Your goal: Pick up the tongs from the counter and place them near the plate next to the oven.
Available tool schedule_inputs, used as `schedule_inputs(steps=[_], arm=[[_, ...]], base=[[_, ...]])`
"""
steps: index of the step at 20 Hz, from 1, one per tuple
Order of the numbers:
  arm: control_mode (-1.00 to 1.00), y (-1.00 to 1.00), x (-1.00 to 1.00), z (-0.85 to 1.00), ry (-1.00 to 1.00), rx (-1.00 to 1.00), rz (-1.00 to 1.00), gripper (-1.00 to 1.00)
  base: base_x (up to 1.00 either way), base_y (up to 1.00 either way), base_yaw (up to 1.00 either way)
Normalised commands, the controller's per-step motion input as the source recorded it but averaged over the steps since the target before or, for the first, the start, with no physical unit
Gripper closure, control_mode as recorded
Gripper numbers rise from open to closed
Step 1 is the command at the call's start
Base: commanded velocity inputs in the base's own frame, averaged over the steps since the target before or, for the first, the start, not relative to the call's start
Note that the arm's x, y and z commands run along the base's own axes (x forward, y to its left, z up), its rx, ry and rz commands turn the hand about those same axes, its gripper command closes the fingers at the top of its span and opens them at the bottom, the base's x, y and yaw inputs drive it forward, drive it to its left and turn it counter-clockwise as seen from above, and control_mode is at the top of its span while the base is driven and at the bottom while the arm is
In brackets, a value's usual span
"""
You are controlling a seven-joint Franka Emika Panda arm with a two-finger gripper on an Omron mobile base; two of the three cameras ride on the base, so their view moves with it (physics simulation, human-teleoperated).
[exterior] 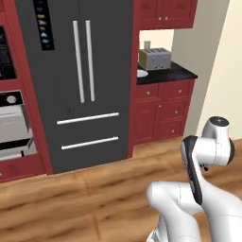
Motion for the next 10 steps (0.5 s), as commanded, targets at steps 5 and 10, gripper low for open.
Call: schedule_inputs(steps=[5,10], arm=[[1.0,0.0,0.0,0.0,0.0,0.0,0.0,1.0],[1.0,0.0,0.0,0.0,0.0,0.0,0.0,1.0]], base=[[1.0,-0.66,-0.08],[1.0,-0.55,-0.02]])
